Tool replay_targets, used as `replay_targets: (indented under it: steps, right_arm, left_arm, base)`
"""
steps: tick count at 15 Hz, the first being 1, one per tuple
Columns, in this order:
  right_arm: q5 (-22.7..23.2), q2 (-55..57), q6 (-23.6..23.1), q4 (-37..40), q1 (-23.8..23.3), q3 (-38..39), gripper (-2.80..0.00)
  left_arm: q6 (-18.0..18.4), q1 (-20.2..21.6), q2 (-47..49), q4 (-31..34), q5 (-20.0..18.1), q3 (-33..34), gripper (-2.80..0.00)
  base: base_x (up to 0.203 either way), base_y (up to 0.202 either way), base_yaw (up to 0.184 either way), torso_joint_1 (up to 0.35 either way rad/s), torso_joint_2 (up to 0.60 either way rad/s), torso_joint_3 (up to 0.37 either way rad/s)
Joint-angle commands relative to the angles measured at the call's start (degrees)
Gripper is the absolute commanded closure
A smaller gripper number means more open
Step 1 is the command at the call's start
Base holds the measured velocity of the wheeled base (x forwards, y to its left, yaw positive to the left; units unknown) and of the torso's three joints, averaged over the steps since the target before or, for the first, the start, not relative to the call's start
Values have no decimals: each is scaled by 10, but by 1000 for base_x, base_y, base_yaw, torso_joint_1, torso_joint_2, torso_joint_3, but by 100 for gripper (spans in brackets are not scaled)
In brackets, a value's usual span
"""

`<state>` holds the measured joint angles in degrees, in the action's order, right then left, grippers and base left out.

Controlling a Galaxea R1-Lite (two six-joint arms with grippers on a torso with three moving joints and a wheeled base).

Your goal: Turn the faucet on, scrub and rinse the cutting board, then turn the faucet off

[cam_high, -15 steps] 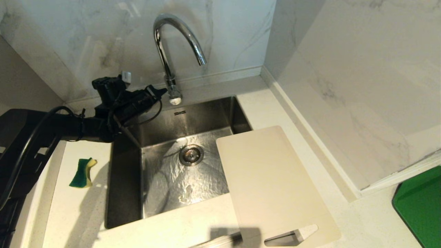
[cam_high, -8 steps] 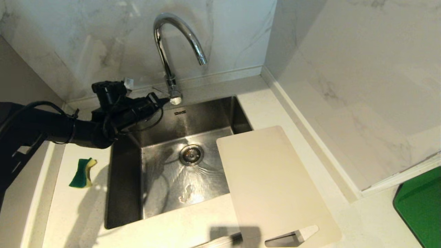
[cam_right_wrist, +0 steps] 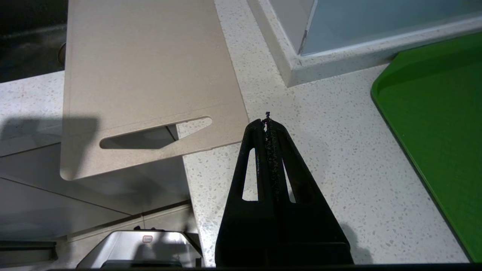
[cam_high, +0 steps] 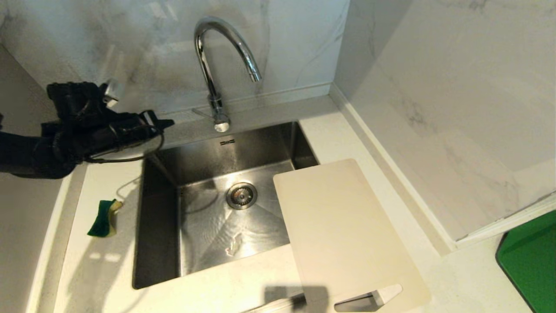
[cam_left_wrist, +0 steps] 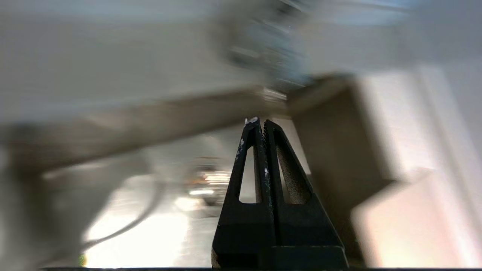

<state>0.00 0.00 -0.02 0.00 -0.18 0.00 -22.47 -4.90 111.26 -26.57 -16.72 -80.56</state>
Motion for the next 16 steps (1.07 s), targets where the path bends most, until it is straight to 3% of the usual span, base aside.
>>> replay_targets:
  steps: [1,3,7,11,16]
  right_arm:
    - [0,0,0,0,0,0,0]
    - [0,0,0,0,0,0,0]
    - [0,0,0,0,0,0,0]
    - [0,0,0,0,0,0,0]
    - [0,0,0,0,0,0,0]
  left_arm:
    - [48,48,-57,68,27,-27,0]
    - [79,64,-85,151,88,-75,0]
    - [133,103,-165,330,152,-195,0]
    - [216,143,-249,377,157,-264,0]
    - [221,143,-354,428,141,-262,0]
  base:
    - [0,0,0,0,0,0]
    - [0,0,0,0,0,0]
    - [0,0,0,0,0,0]
    - [0,0,0,0,0,0]
    - [0,0,0,0,0,0]
